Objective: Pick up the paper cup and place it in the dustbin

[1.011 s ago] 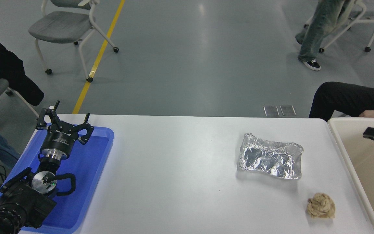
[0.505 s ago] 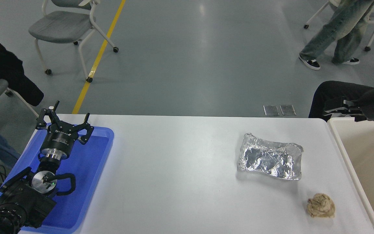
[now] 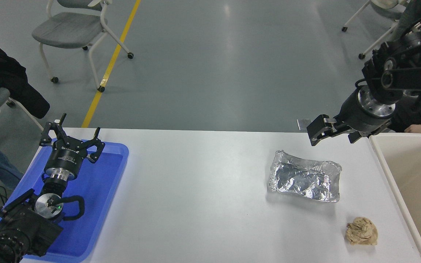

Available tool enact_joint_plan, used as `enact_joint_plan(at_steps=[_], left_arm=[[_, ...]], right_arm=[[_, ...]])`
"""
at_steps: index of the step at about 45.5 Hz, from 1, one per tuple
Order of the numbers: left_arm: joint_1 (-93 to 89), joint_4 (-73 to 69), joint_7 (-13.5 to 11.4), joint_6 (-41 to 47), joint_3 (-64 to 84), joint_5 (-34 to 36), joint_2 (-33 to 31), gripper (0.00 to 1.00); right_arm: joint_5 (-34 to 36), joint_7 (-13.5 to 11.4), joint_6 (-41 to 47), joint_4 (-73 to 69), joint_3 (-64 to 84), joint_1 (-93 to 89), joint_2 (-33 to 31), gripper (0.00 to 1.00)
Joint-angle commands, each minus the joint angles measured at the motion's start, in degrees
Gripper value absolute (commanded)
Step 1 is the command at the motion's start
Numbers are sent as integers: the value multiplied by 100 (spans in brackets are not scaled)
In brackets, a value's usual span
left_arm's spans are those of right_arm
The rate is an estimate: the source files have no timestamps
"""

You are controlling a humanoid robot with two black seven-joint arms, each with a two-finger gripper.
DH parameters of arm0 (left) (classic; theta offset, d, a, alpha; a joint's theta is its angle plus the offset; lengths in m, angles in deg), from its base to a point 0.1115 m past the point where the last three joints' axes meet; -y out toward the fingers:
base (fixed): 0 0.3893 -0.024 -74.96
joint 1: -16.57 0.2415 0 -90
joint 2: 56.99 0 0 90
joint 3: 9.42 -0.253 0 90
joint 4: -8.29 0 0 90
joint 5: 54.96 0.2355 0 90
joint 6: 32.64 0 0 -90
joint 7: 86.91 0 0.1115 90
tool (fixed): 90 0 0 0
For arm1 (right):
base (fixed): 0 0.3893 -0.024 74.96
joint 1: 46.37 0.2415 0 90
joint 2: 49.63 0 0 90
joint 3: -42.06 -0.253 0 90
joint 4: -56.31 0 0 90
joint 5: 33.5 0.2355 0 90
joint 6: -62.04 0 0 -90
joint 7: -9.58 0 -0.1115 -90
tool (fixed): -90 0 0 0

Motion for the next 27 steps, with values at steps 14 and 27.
enact_joint_plan(at_steps=[14,27], left_arm=[[2,14,1,0,0,1,0,100],[2,-4,1,0,0,1,0,100]], right_arm=[[736,11,560,-1027,193,1283,372,100],[816,20,560,-1027,175,1371,267,100]])
